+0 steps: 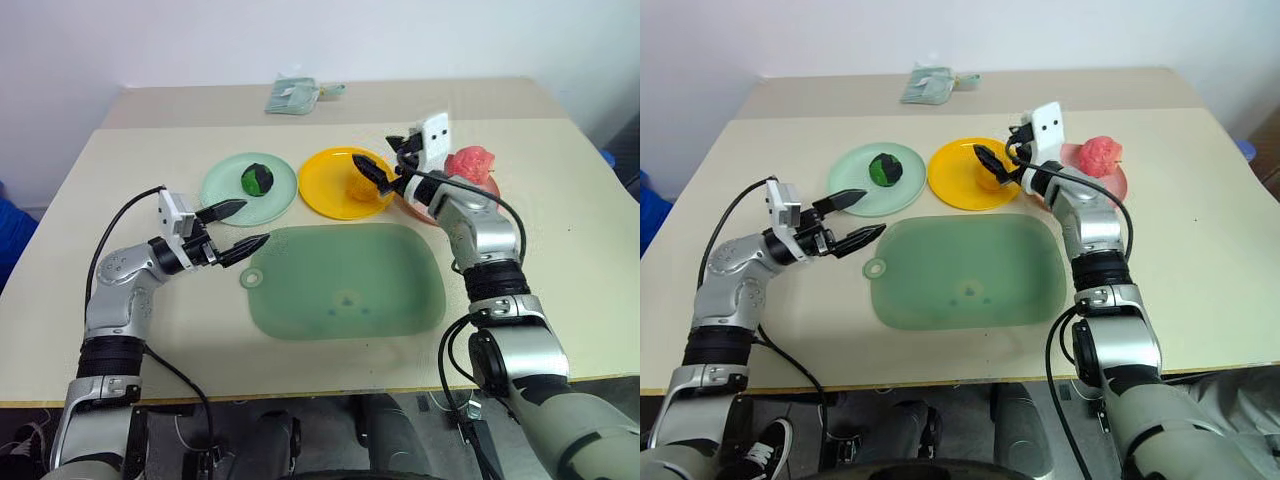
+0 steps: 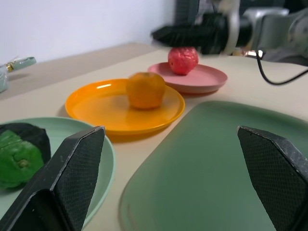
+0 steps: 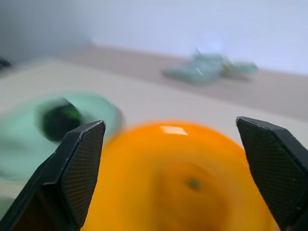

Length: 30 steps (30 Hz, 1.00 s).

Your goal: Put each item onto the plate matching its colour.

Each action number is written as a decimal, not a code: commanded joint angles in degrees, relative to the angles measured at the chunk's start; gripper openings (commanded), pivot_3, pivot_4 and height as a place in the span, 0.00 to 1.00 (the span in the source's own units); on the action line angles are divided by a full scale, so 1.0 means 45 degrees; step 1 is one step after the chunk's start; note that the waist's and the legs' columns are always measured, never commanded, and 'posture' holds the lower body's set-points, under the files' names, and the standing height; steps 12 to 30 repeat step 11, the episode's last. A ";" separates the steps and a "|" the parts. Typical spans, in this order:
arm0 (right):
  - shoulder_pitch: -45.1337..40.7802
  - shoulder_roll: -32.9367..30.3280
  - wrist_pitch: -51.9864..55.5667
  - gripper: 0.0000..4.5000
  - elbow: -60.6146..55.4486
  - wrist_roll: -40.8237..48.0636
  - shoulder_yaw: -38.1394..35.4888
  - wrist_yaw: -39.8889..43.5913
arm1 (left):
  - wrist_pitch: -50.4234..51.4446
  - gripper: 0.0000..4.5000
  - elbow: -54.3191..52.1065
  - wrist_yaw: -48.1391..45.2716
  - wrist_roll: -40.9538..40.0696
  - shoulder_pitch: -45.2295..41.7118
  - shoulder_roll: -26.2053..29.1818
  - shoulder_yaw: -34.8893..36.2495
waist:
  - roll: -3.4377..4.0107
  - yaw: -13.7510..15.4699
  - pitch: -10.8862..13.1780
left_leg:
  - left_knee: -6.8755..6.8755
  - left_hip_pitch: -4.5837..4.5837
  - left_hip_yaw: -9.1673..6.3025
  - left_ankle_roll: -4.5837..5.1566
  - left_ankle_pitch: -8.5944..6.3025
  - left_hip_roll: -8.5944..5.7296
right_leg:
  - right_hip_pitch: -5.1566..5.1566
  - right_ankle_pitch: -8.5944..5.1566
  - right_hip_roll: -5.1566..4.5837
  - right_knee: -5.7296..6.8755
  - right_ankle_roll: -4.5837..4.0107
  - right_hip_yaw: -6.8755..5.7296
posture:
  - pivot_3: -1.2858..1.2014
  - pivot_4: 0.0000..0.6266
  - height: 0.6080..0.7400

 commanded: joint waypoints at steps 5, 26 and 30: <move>0.3981 -0.2923 0.2956 0.99 -0.7284 0.2395 0.0765 0.3874 | 0.0252 1.00 -0.0097 -0.1697 -0.1176 -0.0495 0.0799 0.0706 | 0.0000 0.0089 0.0000 | 0.0011 -0.0010 0.0013 0.0033 -0.0018 -0.0012 | 0.0009 0.0000 -0.0018 -0.0014 0.0000 -0.0003 | 0.52 0.24 1.00; 0.5964 -0.4551 0.3586 0.99 -0.9076 0.2464 0.0904 0.4589 | 0.0681 1.00 -0.0302 -0.1904 -0.1231 -0.0811 0.1163 0.0607 | -0.0002 0.0066 -0.0001 | 0.0013 0.0035 0.0015 0.0067 -0.0037 -0.0005 | 0.0045 -0.0001 -0.0009 -0.0007 0.0001 -0.0002 | 0.52 0.24 1.00; 0.5964 -0.4551 0.3586 0.99 -0.9076 0.2464 0.0904 0.4589 | 0.0681 1.00 -0.0302 -0.1904 -0.1231 -0.0811 0.1163 0.0607 | -0.0002 0.0066 -0.0001 | 0.0013 0.0035 0.0015 0.0067 -0.0037 -0.0005 | 0.0045 -0.0001 -0.0009 -0.0007 0.0001 -0.0002 | 0.52 0.24 1.00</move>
